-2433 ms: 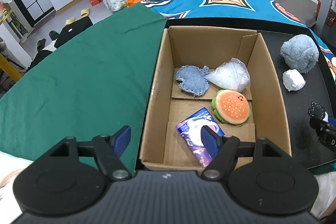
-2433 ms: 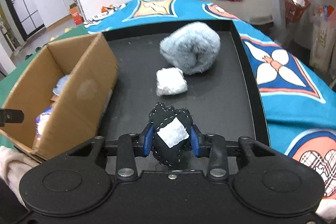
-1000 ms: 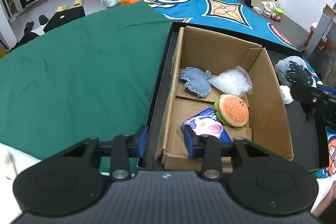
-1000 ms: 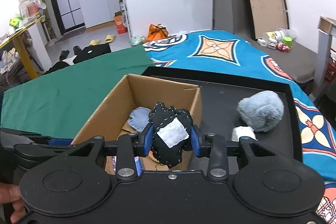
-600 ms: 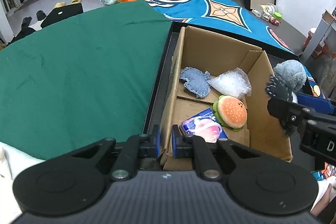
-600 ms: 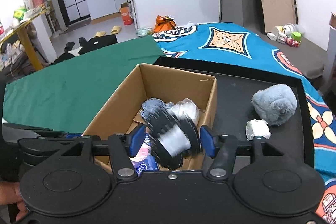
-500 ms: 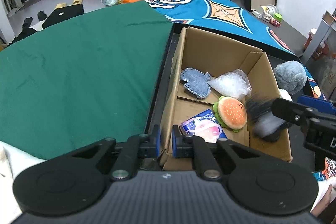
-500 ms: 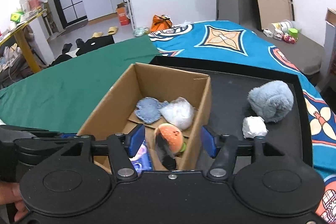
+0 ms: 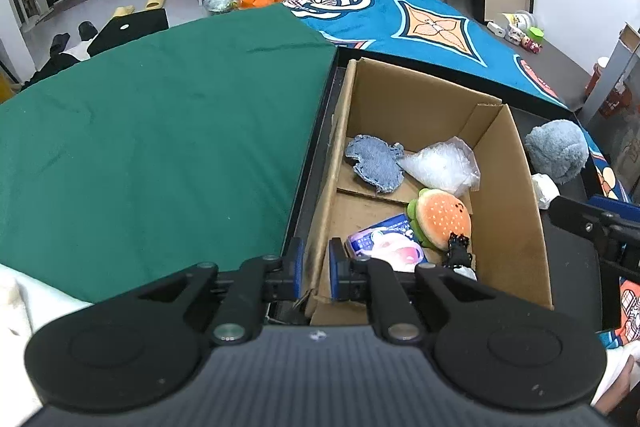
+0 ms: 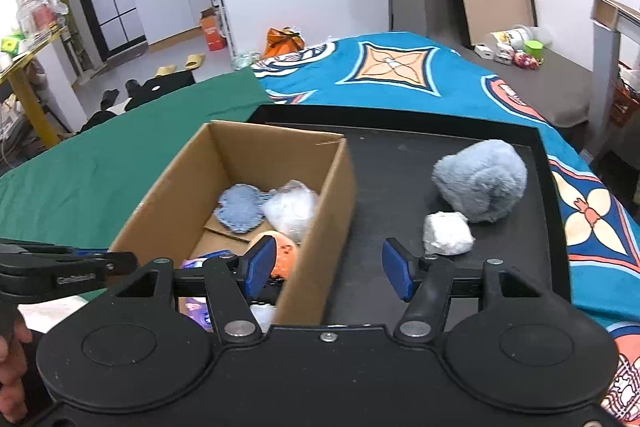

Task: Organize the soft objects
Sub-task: 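Carry the black plush with the right gripper into the box and release, then move the right gripper to the white cloth bundle and grasp it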

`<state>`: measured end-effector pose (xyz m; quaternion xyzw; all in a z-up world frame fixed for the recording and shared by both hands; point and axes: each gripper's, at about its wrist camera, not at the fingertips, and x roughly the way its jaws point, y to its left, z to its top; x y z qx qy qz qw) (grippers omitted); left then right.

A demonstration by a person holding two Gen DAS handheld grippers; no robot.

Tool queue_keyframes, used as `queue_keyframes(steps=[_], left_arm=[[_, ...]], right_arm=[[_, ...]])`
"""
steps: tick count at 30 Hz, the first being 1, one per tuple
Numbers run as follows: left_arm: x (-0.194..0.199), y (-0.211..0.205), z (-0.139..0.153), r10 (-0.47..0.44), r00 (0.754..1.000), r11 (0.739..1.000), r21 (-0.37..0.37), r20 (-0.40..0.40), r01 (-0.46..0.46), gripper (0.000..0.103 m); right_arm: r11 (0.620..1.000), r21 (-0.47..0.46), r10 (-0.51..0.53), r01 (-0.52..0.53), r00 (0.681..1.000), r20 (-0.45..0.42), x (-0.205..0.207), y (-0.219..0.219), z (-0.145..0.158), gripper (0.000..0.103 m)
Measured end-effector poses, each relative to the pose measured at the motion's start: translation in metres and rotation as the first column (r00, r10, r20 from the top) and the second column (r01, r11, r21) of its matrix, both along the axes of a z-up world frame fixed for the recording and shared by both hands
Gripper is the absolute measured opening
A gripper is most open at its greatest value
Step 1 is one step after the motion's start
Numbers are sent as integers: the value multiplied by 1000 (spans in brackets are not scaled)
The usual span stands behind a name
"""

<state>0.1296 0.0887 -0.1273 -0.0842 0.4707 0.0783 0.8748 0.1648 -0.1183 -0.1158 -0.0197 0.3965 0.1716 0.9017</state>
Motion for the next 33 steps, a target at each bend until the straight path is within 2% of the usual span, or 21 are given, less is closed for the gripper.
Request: queue_keyframes(steps=[6,8,10,13,18,24,28,33], left_arm=[[5,-5,1,-8,1000,1000,26,-27,9,17],[7,-7,1,-4,1000,999,34,-31,5,25],[10,-10,1,-10,999,999,46,-35,11,48],[14,-19,2,-40,998,994,97,-43,44,57],[23,-21,1,-15,998,994,105,-57,21,62],[34,-31,0,-9,997,990,142,-73,20,69],[42,-36,-4,-7,996,987,156,-88,21,69],[51,-45,-12,-12,993,980,195,-119,35,70]], right_arm=[[999,9,-30,30,999,-10,12,-16,-7,59],[999,14,-43,43,999,-16,16,-21,-10,59],[999,17,-50,51,999,-20,21,-26,-14,59],[997,18,-69,70,997,-27,29,-34,-20,63],[996,22,-89,90,996,-29,44,-44,-30,77],[994,46,-96,97,995,-27,57,-61,-50,80],[994,74,-77,80,996,-43,65,-68,-64,82],[990,75,-115,121,990,-76,73,-77,-81,83]])
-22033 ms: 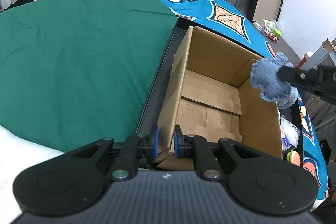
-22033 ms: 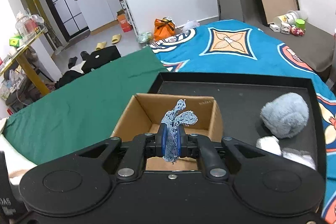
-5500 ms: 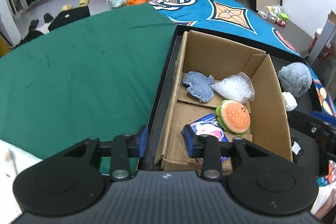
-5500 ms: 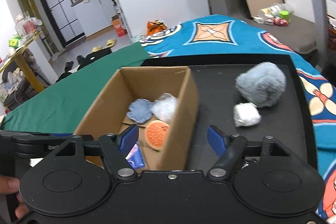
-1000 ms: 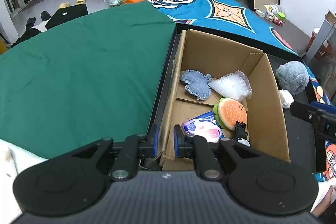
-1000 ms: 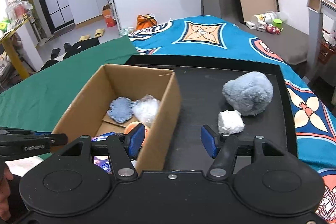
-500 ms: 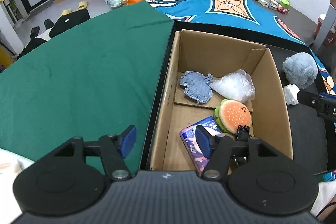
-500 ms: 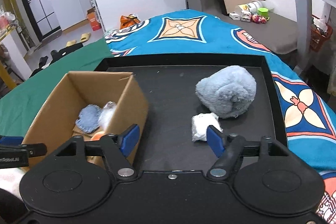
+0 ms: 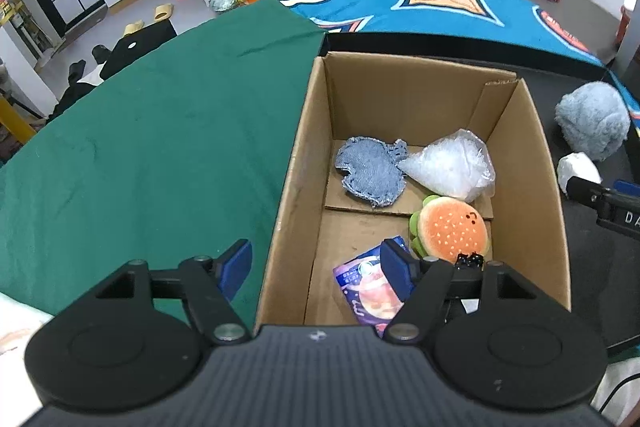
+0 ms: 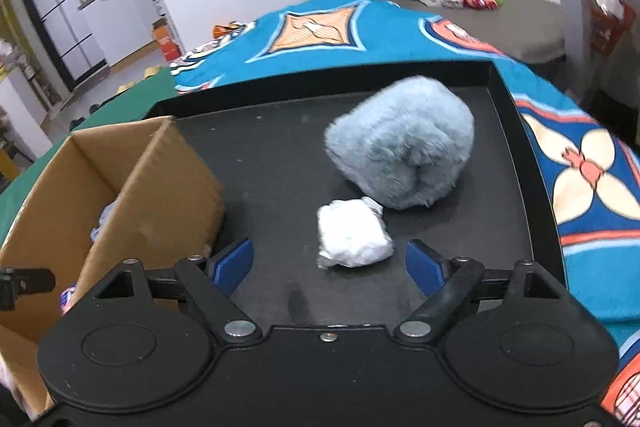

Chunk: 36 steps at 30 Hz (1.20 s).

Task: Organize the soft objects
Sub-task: 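Move the right gripper to the white cloth bundle and grasp it, then carry the white cloth bundle with the right gripper into the box and release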

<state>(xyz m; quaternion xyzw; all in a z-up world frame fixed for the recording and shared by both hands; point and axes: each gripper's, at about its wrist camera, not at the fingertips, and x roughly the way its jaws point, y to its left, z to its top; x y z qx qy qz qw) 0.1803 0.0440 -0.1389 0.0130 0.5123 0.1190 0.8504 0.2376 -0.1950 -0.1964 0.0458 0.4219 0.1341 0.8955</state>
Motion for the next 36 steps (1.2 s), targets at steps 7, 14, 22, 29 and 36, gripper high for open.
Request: queue_keyframes(steps=[7,14,22,29,36], left_arm=[[11,-12,-7,-3,999,999,45,-40,5,70],[16,-19,-11,1,998,997,79,-59,4,73],[13,-21,-10,3,998,996,91,-66,3,73],[10,-17,-6,9,998,997,83,-56,-5,73],[3,-14,2,8,999,997,76,-35,-5,73]], right_arm=[[1000,9,-15,15,1000,-14,6,-4,-10,83],[1000,12,-5,5,1000,-12,9,-6,-15,63],[1000,24,3,-2,999,-54,9,-7,-13,38],[999,36,-7,10,998,-58,2,-11,-1,38],[999,39,6,-5,999,-34,-9,-11,15,38]])
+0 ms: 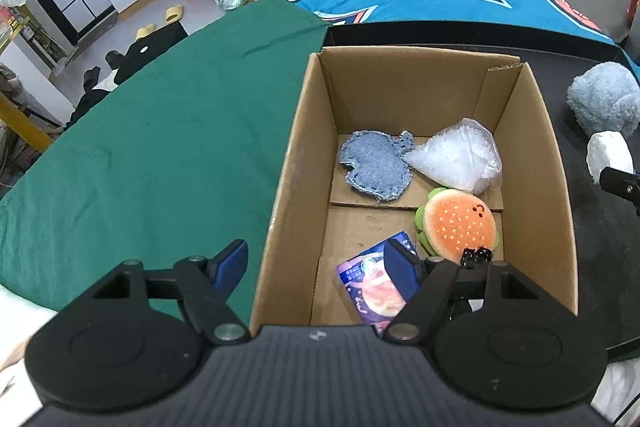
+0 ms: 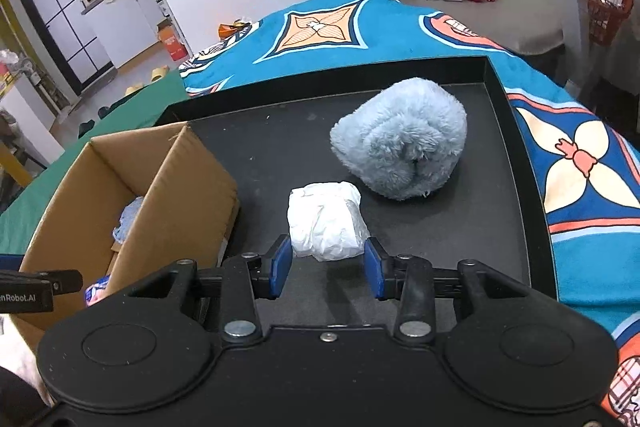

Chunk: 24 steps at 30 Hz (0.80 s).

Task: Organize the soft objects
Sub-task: 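Carry the white cloth bundle with the right gripper into the box and release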

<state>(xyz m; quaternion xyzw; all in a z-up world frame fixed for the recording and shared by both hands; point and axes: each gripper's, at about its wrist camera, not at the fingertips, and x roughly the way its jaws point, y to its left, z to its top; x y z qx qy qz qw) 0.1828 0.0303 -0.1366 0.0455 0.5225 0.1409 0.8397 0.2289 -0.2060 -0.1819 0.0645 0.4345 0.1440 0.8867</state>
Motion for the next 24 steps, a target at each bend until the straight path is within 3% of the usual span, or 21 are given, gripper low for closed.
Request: queue_keyframes(steps=[24], left_arm=[[-28,32,5,-5,997,996,-90,77,12,70]], right_arm=[[995,-54,90,-84,989,121,-25,47,63,39]])
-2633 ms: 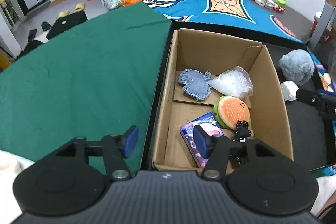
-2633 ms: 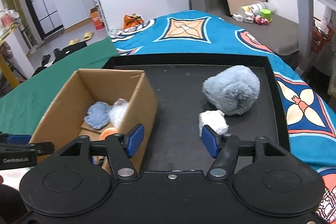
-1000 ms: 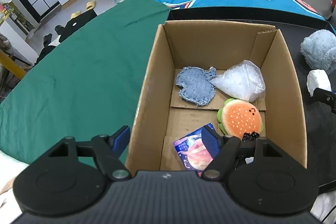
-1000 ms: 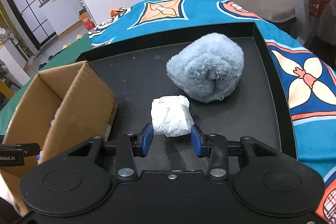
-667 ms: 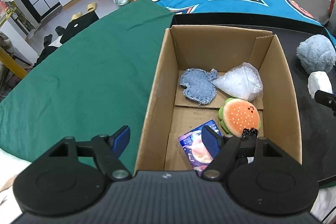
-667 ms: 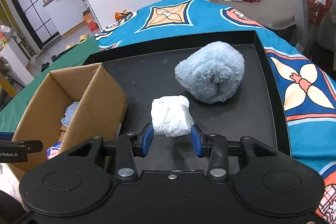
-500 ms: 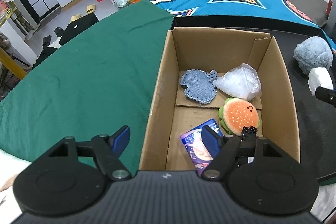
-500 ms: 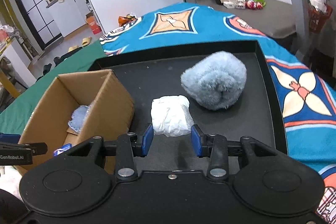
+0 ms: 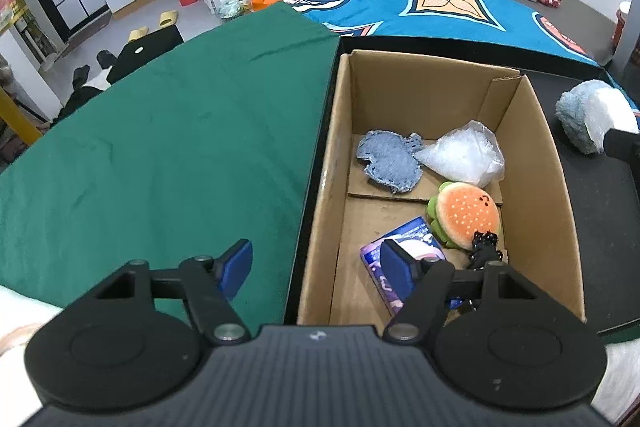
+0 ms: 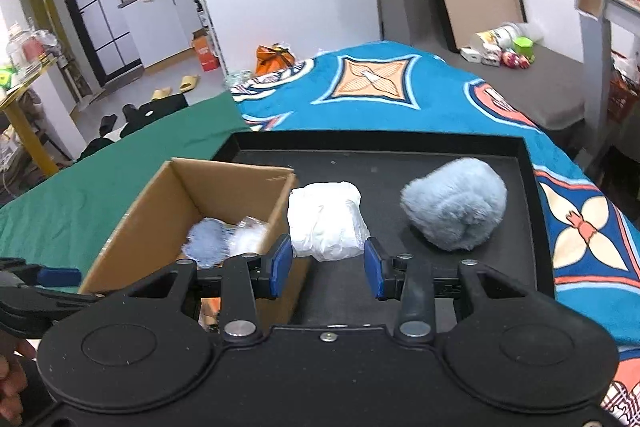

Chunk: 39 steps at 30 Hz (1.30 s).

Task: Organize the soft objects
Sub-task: 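Carry the white cloth bundle with the right gripper into the box and release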

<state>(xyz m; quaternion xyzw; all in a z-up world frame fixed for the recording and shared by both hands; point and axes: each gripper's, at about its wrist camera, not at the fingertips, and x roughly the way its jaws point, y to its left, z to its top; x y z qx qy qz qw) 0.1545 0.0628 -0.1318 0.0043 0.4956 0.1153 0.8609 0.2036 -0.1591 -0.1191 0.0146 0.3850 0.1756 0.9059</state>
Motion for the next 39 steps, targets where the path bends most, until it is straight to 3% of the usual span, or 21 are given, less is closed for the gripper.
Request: queue_keyframes(steps=[5,10,17,26,28,29,30,32,39], left_arm=[[-3,9,-1,20,1000,998,-53,21,-19,56],[-5,18,-4,30,999,993,-118,20,-28,30],[-10,31,-8,46,999,980,-195,24,-41,15],[-14,39,-10,41,998,969,-244,41,-30,12],[-15,40,-10,42,998,967,-252,44,-30,12],[-15,41,-10,43,998,966,-257,46,-30,12],[-15,42,-10,44,998,964,-263,47,-30,12],[-15,45,-10,48,998,960,-279,46,-34,12],[-15,45,-7,50,998,961,-274,49,-35,16]], right_arm=[[1000,0,31,-31,999,14,-3,19,9,39],[998,-18,63,-63,998,19,-6,39,12,39],[993,-42,110,-110,994,17,-12,69,13,39],[984,-48,170,-170,985,3,-16,105,11,40],[982,-26,185,-185,983,-2,-17,110,11,45],[980,-3,197,-197,980,-10,-17,113,11,54],[979,22,205,-204,979,-22,-16,114,10,56],[978,63,205,-201,977,-58,-14,113,8,56],[985,17,175,-174,983,-59,-16,100,8,56]])
